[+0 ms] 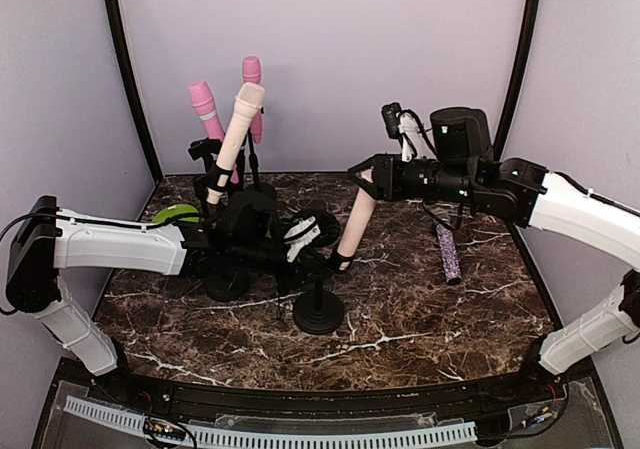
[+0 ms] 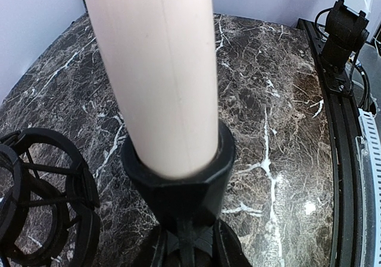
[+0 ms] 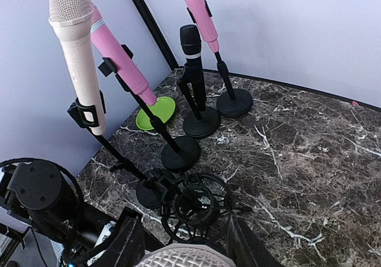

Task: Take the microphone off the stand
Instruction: Remove the microphone from the microphone stand, then move the microphone stand to the center of the board, then place the microphone at the center of the board, then pick up the microphone stand with the microphone from the center of the board.

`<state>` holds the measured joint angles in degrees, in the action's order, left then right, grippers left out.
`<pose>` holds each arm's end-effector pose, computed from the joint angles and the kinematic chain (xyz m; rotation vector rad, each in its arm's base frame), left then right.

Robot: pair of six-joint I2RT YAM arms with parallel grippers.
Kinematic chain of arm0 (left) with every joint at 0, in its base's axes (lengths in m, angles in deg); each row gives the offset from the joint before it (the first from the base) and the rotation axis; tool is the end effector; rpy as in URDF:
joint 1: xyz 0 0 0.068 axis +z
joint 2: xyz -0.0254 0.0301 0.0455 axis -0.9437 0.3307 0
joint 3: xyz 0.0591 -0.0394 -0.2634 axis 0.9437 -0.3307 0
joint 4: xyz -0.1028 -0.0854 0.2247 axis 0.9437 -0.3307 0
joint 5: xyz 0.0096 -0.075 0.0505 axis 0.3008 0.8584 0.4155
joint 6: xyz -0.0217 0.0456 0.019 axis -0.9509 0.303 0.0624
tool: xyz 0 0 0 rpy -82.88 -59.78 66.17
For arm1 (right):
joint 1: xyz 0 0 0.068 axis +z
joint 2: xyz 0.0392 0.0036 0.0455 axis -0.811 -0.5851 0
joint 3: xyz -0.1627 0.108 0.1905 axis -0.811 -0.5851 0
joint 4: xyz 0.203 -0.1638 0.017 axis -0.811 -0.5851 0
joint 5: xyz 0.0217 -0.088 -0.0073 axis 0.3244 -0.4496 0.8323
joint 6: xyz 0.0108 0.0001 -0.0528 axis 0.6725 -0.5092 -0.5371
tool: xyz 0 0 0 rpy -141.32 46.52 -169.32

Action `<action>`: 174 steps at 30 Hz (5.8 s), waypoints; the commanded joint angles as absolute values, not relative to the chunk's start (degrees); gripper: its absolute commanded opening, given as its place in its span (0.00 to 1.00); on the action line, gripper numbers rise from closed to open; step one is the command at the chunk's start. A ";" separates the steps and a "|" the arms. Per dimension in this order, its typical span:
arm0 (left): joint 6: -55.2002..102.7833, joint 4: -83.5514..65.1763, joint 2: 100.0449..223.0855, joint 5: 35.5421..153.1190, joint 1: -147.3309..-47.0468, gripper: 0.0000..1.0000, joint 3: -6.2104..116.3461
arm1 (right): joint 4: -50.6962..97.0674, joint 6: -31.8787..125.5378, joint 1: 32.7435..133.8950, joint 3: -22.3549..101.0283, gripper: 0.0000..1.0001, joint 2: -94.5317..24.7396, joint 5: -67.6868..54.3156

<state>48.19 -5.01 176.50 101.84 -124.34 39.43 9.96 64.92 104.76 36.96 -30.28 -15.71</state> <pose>0.2024 -0.2913 0.2409 1.3005 1.6622 -0.7181 0.1981 0.2397 0.3843 -0.4193 1.9196 0.8707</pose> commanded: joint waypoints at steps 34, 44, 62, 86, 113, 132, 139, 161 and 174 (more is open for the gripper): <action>51.02 -11.00 178.27 100.63 -125.71 0.00 38.96 | 27.34 63.34 102.91 32.97 0.33 -20.54 -5.95; 49.93 -10.75 177.34 96.05 -125.80 0.00 38.66 | 20.59 61.62 102.80 34.68 0.33 -19.58 -13.22; 51.32 -5.13 184.33 78.61 -123.05 0.00 47.07 | -1.44 61.63 100.50 36.31 0.34 -20.34 -39.29; 45.26 -9.32 177.18 88.54 -117.71 0.57 48.91 | -11.32 62.41 90.13 38.31 0.36 -37.91 -31.90; 39.01 -35.59 145.61 103.90 -97.07 0.81 52.27 | -8.90 61.11 79.36 57.30 0.52 -75.58 -29.86; 38.15 -35.42 138.18 93.08 -94.20 0.81 44.48 | -5.65 60.80 78.63 55.30 0.71 -74.49 -29.69; 37.31 -35.61 138.51 93.67 -93.12 0.84 39.68 | -4.03 60.61 78.63 54.25 0.81 -68.41 -26.40; 40.60 -24.90 143.62 104.27 -89.54 0.36 38.38 | 7.15 60.88 80.01 34.77 0.89 -43.15 -10.89; 41.20 -23.85 144.23 108.08 -88.62 0.21 39.07 | 8.39 62.53 80.53 33.75 0.87 -42.02 -8.45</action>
